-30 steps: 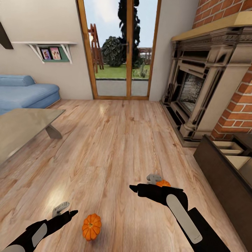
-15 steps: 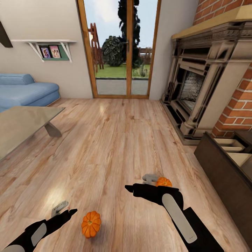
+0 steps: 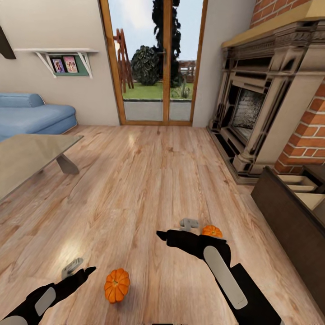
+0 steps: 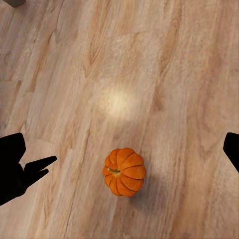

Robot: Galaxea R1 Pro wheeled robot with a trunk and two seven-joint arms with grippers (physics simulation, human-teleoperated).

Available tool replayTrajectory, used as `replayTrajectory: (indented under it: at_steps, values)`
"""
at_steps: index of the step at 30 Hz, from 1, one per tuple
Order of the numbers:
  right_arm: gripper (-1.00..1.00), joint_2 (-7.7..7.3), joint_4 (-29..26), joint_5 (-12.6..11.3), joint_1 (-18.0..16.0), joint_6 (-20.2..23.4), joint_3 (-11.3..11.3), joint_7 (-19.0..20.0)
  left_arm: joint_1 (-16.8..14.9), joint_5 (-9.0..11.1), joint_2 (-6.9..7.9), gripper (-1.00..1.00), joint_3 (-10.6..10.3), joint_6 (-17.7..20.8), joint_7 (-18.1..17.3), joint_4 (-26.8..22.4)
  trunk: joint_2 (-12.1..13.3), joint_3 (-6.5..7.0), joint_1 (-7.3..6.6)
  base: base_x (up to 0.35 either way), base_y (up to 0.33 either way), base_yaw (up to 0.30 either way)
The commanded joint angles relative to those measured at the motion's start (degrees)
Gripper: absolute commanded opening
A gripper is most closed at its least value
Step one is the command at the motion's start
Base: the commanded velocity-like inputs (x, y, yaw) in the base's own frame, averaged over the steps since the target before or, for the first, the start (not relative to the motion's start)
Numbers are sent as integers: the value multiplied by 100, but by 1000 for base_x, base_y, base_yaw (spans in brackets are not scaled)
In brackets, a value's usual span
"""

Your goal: Place each of the two pumpkins and all three candles from the living room inside a cabinet in the living room (use any cabinet), then make sure every cabinet is closed, and position the cauldron so it is next to a table in the living room.

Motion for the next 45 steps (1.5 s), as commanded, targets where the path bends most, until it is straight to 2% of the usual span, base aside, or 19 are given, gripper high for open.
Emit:
replayTrajectory:
  at_steps: [1,8,18,25,36,45]
  values:
    - [100,10,-18,-55,-5,4,4,-51,-2,55,4,100,29,59,-14,-3,-44,-23,21,0,0,0]
    - [100,27,-62,-53,-8,7,88,-41,-3,90,5,100,29,75,-14,-3,-324,-149,175,0,0,0]
    - [100,16,-66,-68,-10,10,137,-30,1,101,4,100,40,69,-11,53,-338,-370,201,0,0,0]
    - [100,17,-66,-77,-5,8,146,-29,-1,92,4,100,316,68,-14,117,-347,-526,219,0,0,0]
    - [100,19,-66,-101,-7,18,154,-21,0,86,6,100,353,68,-20,120,-362,-769,247,0,0,0]
    - [100,46,-70,-159,-49,124,119,478,1,80,0,100,346,72,-88,120,-374,-969,270,0,0,0]
